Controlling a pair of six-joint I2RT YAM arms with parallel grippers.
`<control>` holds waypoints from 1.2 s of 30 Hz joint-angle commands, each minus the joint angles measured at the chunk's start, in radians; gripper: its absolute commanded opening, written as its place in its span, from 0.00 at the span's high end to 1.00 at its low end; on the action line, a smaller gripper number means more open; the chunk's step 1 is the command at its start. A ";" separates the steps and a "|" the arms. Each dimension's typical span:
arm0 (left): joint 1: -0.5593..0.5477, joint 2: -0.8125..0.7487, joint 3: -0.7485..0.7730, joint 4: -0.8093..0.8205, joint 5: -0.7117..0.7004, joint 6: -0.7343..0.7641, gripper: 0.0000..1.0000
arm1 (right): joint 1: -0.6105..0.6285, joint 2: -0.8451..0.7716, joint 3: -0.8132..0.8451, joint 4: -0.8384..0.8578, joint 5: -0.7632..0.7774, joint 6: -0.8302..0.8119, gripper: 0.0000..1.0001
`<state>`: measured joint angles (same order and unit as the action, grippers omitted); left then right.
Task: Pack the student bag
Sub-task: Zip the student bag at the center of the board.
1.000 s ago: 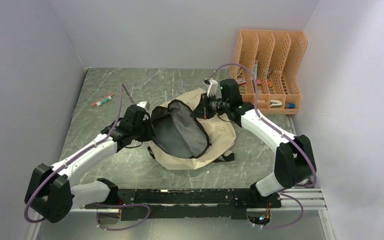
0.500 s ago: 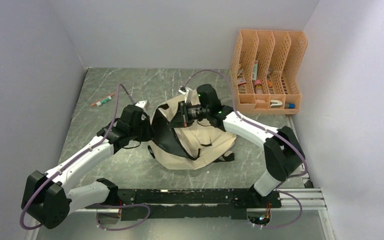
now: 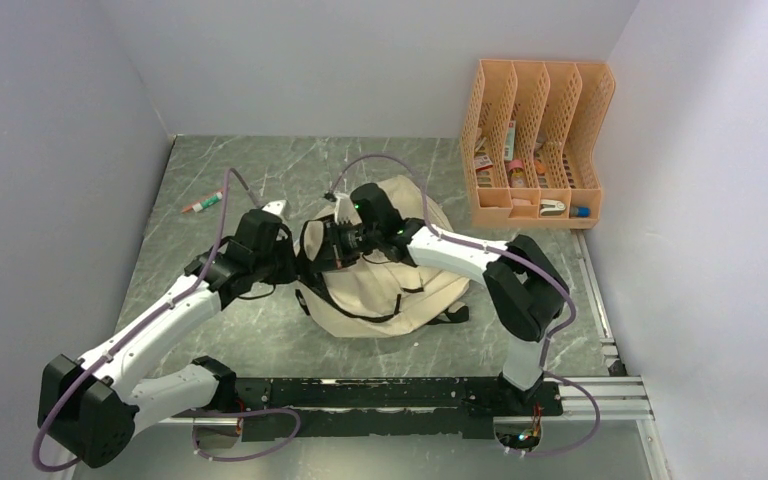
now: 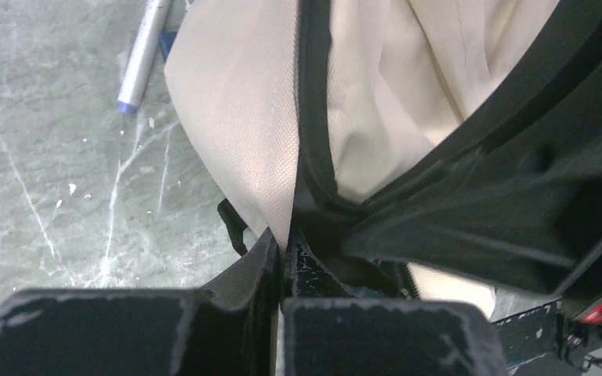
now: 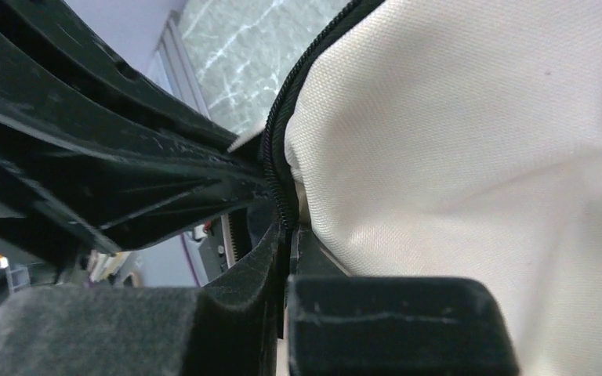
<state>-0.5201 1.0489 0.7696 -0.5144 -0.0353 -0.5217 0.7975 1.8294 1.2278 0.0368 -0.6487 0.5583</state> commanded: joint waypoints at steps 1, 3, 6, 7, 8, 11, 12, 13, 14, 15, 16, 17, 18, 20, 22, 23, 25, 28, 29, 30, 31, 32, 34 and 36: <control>0.015 0.008 0.085 -0.077 -0.112 -0.054 0.95 | 0.054 0.012 0.036 -0.109 0.115 -0.099 1.00; 0.021 0.026 0.102 -0.100 -0.137 -0.069 0.95 | 0.064 0.004 0.014 -0.108 0.129 -0.098 1.00; 0.031 0.046 0.116 -0.114 -0.156 -0.079 0.95 | 0.075 -0.011 -0.027 -0.082 0.134 -0.083 1.00; 0.033 0.049 0.117 -0.113 -0.155 -0.078 0.95 | 0.076 -0.012 -0.039 -0.076 0.135 -0.078 1.00; 0.035 0.050 0.118 -0.112 -0.156 -0.077 0.95 | 0.080 -0.008 -0.047 -0.077 0.135 -0.075 1.00; 0.040 0.043 0.124 -0.116 -0.173 -0.076 0.95 | 0.092 0.005 -0.039 -0.110 0.137 -0.089 1.00; 0.042 0.041 0.127 -0.113 -0.173 -0.069 0.95 | 0.095 0.007 -0.038 -0.113 0.140 -0.091 1.00; 0.042 0.038 0.128 -0.105 -0.168 -0.062 0.95 | 0.097 0.008 -0.036 -0.110 0.142 -0.091 1.00; 0.042 0.034 0.127 -0.099 -0.158 -0.056 0.95 | 0.096 0.008 -0.033 -0.105 0.148 -0.090 1.00; 0.042 0.030 0.123 -0.089 -0.144 -0.048 0.95 | 0.096 0.009 -0.024 -0.101 0.158 -0.090 1.00; 0.042 0.026 0.118 -0.076 -0.123 -0.041 0.95 | 0.096 0.012 -0.012 -0.098 0.171 -0.090 1.00; 0.043 0.023 0.110 -0.061 -0.100 -0.031 0.95 | 0.097 0.014 0.002 -0.090 0.183 -0.089 0.99; 0.042 0.018 0.103 -0.047 -0.070 -0.020 0.95 | 0.095 0.018 0.017 -0.081 0.199 -0.089 0.98; 0.042 0.015 0.091 -0.029 -0.029 -0.013 0.95 | 0.093 0.029 0.050 -0.066 0.252 -0.092 0.97; 0.042 0.014 0.081 -0.021 -0.005 -0.008 0.95 | 0.086 0.047 0.080 -0.043 0.286 -0.086 0.96; 0.044 0.014 0.079 -0.020 0.005 -0.004 0.95 | 0.082 0.058 0.092 -0.021 0.299 -0.082 0.96; 0.043 0.011 0.077 -0.022 0.024 0.006 0.95 | 0.074 0.076 0.107 0.020 0.313 -0.068 0.96; 0.043 0.003 0.072 -0.022 0.024 0.013 0.95 | 0.068 0.106 0.124 0.070 0.331 -0.048 0.95; 0.042 -0.001 0.070 -0.022 0.022 0.016 0.95 | 0.070 0.112 0.130 0.079 0.335 -0.050 0.95; 0.042 -0.002 0.069 -0.023 0.019 0.019 0.95 | 0.069 0.120 0.136 0.081 0.337 -0.050 0.94; 0.043 -0.004 0.070 -0.026 0.017 0.021 0.95 | 0.069 0.124 0.138 0.082 0.335 -0.051 0.94; 0.042 -0.004 0.071 -0.027 0.017 0.023 0.95 | 0.069 0.125 0.137 0.083 0.334 -0.053 0.94; 0.043 -0.001 0.073 -0.028 0.016 0.025 0.95 | 0.070 0.125 0.124 0.084 0.333 -0.056 0.92; 0.043 0.006 0.075 -0.027 0.016 0.024 0.95 | 0.070 0.124 0.110 0.074 0.319 -0.061 0.88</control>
<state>-0.4850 1.0733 0.8421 -0.5648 -0.0463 -0.5163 0.8761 1.9553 1.3293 0.0490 -0.3580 0.5041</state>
